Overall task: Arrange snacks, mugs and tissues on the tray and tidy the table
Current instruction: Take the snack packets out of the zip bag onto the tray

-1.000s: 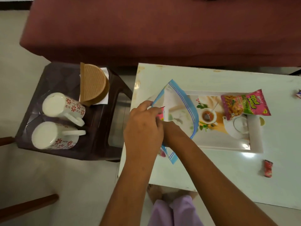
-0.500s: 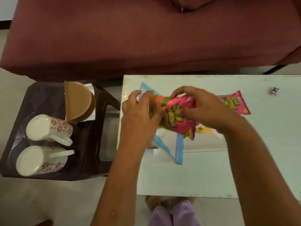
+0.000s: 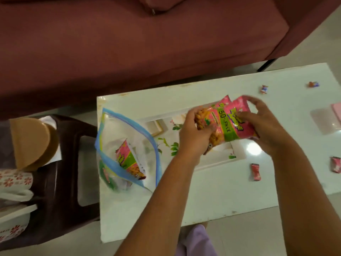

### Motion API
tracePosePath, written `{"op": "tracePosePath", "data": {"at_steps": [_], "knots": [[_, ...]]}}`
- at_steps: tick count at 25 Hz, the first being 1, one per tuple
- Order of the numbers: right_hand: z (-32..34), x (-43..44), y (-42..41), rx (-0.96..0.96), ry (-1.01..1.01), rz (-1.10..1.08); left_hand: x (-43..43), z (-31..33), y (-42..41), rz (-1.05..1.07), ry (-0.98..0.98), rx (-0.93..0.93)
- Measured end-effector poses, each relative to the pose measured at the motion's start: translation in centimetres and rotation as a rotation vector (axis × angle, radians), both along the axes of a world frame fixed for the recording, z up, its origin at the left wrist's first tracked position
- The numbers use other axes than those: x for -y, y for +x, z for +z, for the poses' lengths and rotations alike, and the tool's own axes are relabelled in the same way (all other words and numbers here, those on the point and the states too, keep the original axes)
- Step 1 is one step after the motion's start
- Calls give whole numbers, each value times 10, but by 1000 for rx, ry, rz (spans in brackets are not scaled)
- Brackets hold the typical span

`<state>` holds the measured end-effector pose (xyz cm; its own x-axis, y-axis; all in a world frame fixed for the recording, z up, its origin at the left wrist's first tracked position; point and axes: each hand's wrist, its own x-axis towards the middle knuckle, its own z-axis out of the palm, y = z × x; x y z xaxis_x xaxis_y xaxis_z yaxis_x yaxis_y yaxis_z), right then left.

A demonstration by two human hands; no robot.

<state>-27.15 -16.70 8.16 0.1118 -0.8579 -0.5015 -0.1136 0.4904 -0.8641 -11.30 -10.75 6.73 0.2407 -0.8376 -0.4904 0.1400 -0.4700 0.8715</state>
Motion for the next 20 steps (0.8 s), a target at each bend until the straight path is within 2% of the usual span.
{"op": "tracePosePath", "data": {"at_steps": [4,8,11,20], "knots": [[-69,-15,-39,-326,20,-98,2,-59,-53,-19,187,47],[-112,-18,-52,-487,-56,-40,5,-102,-66,21,307,100],[-136,-14,-56,-529,-80,-7,13,-120,-67,54,342,55],[-156,-6,-66,-512,-131,-27,21,-137,-82,109,383,103]]}}
